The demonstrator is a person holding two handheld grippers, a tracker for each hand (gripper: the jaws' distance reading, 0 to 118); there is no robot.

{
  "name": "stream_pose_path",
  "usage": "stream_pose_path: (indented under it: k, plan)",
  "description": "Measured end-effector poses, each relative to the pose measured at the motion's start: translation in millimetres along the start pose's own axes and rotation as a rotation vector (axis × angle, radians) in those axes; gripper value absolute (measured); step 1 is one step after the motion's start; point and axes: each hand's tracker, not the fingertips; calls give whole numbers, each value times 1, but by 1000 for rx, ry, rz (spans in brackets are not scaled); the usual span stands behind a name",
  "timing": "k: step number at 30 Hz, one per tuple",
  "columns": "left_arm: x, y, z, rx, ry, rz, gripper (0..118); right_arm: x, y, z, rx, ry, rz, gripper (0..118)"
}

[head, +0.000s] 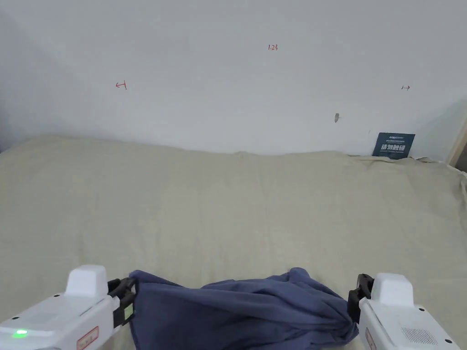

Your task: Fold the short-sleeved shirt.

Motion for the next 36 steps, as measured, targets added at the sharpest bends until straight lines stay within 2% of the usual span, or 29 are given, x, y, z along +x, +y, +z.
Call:
stream_pose_path:
  k: [7,9,10,11,12,13,14,18,20,21,23,25,27,28,33,36]
  plan:
    - [-9,5,21,57,94,-63,0,0,5,-54,-126,59,28,2]
    - [-3,5,29,48,119,-83,0,-3,5,-76,-190,105,35,8]
    - [-5,3,29,42,125,-77,0,-4,5,-85,-210,111,47,20]
    - [-8,0,28,43,134,-70,0,-5,3,-96,-245,118,65,39]
    - [-12,-1,29,32,141,-66,0,-7,0,-107,-282,134,70,64]
    - [-13,-4,28,25,154,-63,0,-8,-4,-117,-326,136,87,75]
    - [-15,-8,27,20,163,-57,0,-9,-10,-126,-376,142,87,75]
    - [-14,-17,27,-5,169,-32,0,-12,-45,-154,-541,147,120,75]
    - [-18,-23,25,-15,176,-28,0,-13,-61,-157,-576,143,129,67]
    - [-21,-24,23,-21,176,-21,0,-11,-66,-154,-561,158,113,49]
    - [-21,-27,21,-28,174,-6,0,-10,-71,-148,-513,204,29,14]
    - [-24,-27,18,-33,176,-9,0,-12,-67,-141,-491,196,40,13]
    - [-24,-25,16,-34,179,-22,0,-16,-59,-128,-439,189,102,13]
    - [-24,-23,15,-32,178,-25,0,-15,-56,-123,-414,181,108,13]
    - [-26,-5,16,-4,177,-45,0,-9,-27,-93,-284,189,48,13]
    - [-30,15,18,29,177,-69,0,-9,-3,-71,-209,195,51,13]
